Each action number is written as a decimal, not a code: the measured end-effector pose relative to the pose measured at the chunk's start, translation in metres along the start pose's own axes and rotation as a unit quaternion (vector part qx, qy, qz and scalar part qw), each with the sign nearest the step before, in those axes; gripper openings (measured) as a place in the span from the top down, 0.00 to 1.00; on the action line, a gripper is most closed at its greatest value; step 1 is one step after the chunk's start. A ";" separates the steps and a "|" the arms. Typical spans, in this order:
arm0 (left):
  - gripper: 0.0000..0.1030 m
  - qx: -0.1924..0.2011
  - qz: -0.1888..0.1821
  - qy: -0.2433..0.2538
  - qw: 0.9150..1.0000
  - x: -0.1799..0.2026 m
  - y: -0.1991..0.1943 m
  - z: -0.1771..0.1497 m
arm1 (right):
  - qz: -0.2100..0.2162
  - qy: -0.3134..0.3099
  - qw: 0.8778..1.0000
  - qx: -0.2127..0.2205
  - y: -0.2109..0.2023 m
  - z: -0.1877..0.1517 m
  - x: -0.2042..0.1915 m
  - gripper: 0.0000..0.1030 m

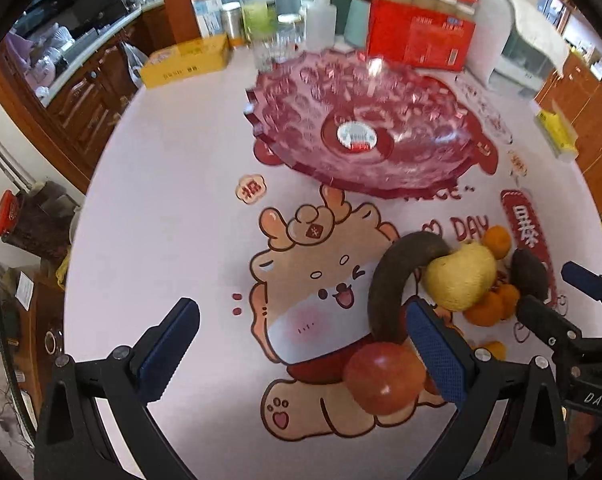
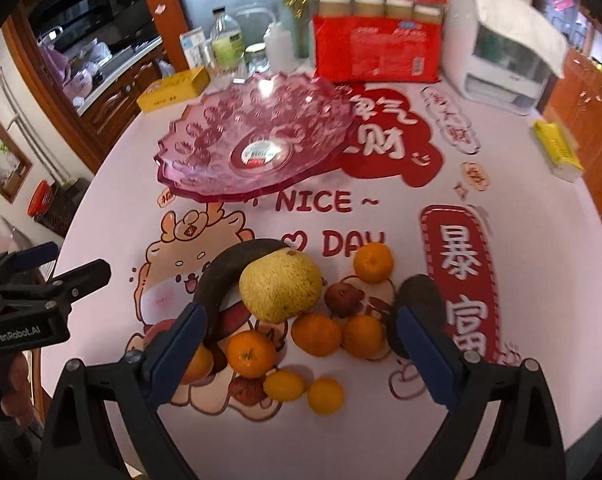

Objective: Organize fruits
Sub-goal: 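Grasp the dark banana with the left tool while the right tool grasps the yellow pear, then carry the banana and pear with both tools over the pink glass bowl, then open both tools to drop banana and pear into the bowl, withdraw, then grasp the red apple with the left tool while the right tool grasps the avocado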

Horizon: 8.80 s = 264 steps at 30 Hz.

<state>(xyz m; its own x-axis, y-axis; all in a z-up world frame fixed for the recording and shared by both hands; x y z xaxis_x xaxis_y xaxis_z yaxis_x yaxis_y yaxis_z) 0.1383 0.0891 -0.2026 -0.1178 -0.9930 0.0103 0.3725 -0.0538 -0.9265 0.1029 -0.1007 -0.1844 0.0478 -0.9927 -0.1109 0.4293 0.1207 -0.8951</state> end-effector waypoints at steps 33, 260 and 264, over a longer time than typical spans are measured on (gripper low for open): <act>0.05 -0.090 -0.028 0.036 0.995 0.055 0.088 0.014 | 0.056 -0.070 0.995 -0.053 0.069 0.006 0.001 0.29; 0.31 -0.034 -0.149 -0.098 0.983 0.077 0.077 -0.060 | 0.025 0.090 0.995 -0.027 0.064 -0.035 0.115 0.42; 0.26 -0.044 -0.138 -0.091 0.985 0.077 0.076 -0.065 | 0.027 0.098 0.994 -0.030 0.064 -0.037 0.117 0.42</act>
<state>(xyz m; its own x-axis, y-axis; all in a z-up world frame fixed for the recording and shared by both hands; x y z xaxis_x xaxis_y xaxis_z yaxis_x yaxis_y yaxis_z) 0.0975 0.0159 -0.2963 -0.0339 -0.9450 0.3253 0.2669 -0.3222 -0.9083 0.1023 -0.2086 -0.2703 -0.1105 -0.9655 -0.2356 0.3757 0.1789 -0.9093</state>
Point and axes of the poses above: each gripper's, at about its wrist camera, not at the fingertips, and y roughly the way its jaws point, x to its right, z to its top, the point moved 9 cm from there along y, roughly the way its jaws point, and after that the axes turned 1 degree about y, right-handed, at the moved point
